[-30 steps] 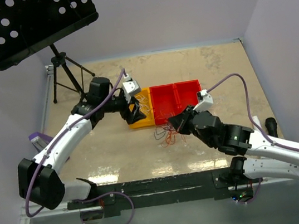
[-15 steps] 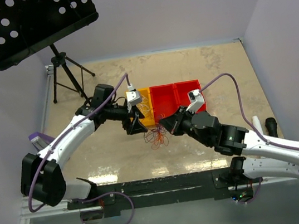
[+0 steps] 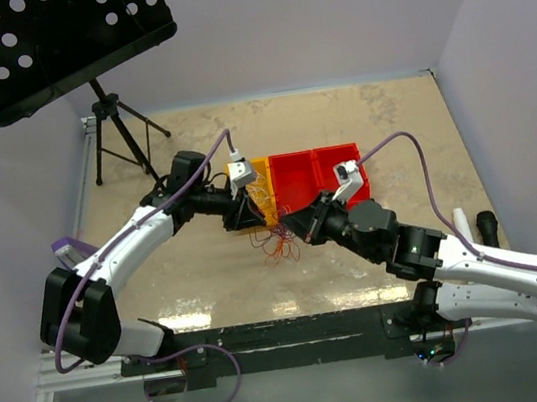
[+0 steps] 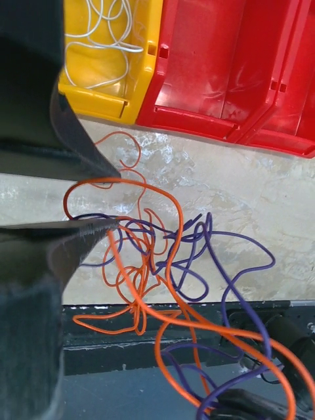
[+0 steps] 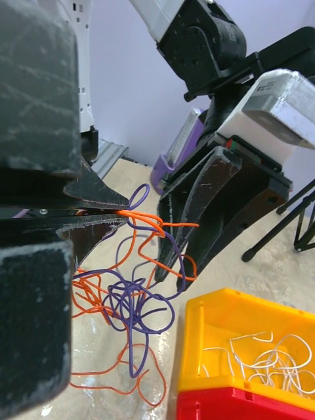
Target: Untangle the cables
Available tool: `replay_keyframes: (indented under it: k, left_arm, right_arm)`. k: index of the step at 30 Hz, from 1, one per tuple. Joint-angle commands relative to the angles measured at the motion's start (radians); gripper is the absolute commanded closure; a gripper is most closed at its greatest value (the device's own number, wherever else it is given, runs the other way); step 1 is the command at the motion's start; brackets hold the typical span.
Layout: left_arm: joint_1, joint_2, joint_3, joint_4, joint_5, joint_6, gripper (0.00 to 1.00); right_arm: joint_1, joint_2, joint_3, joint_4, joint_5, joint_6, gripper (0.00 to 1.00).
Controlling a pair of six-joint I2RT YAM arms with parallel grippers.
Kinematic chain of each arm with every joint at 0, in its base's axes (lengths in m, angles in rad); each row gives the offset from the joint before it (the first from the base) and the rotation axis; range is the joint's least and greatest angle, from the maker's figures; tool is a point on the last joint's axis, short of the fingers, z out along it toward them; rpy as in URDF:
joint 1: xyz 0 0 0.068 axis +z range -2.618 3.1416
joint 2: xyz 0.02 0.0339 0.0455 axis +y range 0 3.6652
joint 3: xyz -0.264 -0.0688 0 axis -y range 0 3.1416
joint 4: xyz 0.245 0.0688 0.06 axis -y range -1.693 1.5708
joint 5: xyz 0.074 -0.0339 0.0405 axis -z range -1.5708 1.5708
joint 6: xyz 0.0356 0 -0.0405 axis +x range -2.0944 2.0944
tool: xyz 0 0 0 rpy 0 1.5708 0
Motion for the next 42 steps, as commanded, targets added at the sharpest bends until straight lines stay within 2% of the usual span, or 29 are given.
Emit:
replay_keyframes:
  k: [1, 6, 7, 9, 13, 17, 20, 25, 31, 37, 42]
  left_arm:
    - [-0.001, 0.003, -0.013, 0.055, 0.036, -0.015, 0.76]
    - [0.000, -0.003, -0.013, 0.043, 0.033, -0.013, 0.78]
    - [-0.001, -0.005, -0.013, 0.044, 0.033, -0.016, 0.81]
    - [-0.001, -0.005, -0.012, 0.046, 0.025, -0.021, 1.00]
    - [0.000, -0.006, 0.016, -0.037, -0.045, 0.030, 1.00]
    - [0.006, -0.037, 0.023, -0.163, -0.203, 0.120, 1.00]
    - [0.058, -0.085, -0.006, -0.232, -0.278, 0.192, 1.00]
    - [0.124, -0.115, -0.084, -0.313, -0.514, 0.332, 1.00]
    - [0.198, -0.119, -0.180, -0.312, -0.752, 0.447, 1.00]
    - [0.216, -0.143, -0.266, -0.300, -0.821, 0.498, 1.00]
    - [0.218, -0.148, -0.358, -0.225, -0.959, 0.537, 1.00]
  right_arm:
    - [0.004, -0.025, -0.026, 0.032, -0.026, -0.008, 1.00]
    - [0.004, -0.063, -0.069, 0.018, -0.027, 0.015, 1.00]
    - [0.003, -0.070, -0.075, 0.015, -0.026, 0.022, 1.00]
    - [0.003, -0.085, -0.082, 0.009, -0.019, 0.027, 1.00]
    - [0.004, -0.109, -0.062, -0.055, 0.022, 0.033, 1.00]
    - [0.003, -0.164, -0.017, -0.190, 0.102, 0.041, 1.00]
    - [0.003, -0.209, 0.029, -0.267, 0.189, 0.051, 1.00]
    - [0.004, -0.267, 0.105, -0.455, 0.339, 0.084, 1.00]
    - [0.003, -0.297, 0.190, -0.594, 0.435, 0.116, 1.00]
    - [0.004, -0.318, 0.205, -0.627, 0.436, 0.122, 1.00]
    - [0.003, -0.329, 0.224, -0.673, 0.453, 0.148, 1.00]
